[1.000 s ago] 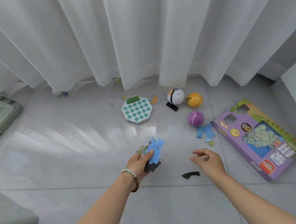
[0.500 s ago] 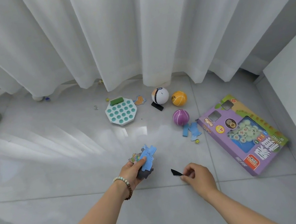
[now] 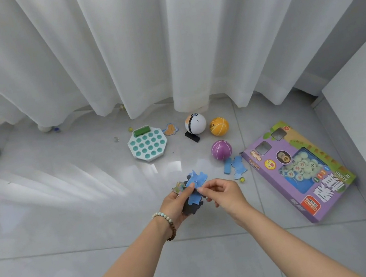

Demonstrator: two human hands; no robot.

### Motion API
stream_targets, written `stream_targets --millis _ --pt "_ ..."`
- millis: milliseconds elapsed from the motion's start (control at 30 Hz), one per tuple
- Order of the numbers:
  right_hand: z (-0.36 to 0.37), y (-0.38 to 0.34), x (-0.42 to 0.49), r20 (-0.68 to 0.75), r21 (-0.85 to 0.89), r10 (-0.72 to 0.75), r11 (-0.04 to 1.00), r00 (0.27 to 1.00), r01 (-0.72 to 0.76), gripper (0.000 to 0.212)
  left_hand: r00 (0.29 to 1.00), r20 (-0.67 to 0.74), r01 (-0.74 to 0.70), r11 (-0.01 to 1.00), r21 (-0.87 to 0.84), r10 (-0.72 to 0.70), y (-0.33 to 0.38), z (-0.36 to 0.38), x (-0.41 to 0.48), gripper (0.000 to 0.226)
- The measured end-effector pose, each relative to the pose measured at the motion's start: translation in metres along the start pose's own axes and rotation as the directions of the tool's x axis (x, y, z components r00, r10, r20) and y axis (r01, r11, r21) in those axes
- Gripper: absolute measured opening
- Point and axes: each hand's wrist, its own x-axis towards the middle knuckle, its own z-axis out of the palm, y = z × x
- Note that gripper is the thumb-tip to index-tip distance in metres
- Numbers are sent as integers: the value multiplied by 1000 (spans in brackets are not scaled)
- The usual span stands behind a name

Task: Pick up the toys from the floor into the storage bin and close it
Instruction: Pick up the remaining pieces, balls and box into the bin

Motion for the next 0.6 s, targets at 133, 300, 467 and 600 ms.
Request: stream_targets --millis 133,300,467,600 --pt "-37 13 20 -306 -110 -79 993 949 47 9 994 -102 -41 999 -3 40 5 -2 8 30" --pt "-71 35 36 -363 -330 -120 944 924 -7 28 992 -114 -50 999 -11 49 11 -12 16 32" --pt "-68 48 53 -433 -391 -127 918 893 -59 16 993 -116 -39 999 -27 36 8 -16 24 35" --pt "-66 47 60 -487 -211 -66 977 871 -44 9 990 -128 -56 998 -34 51 15 -16 31 34"
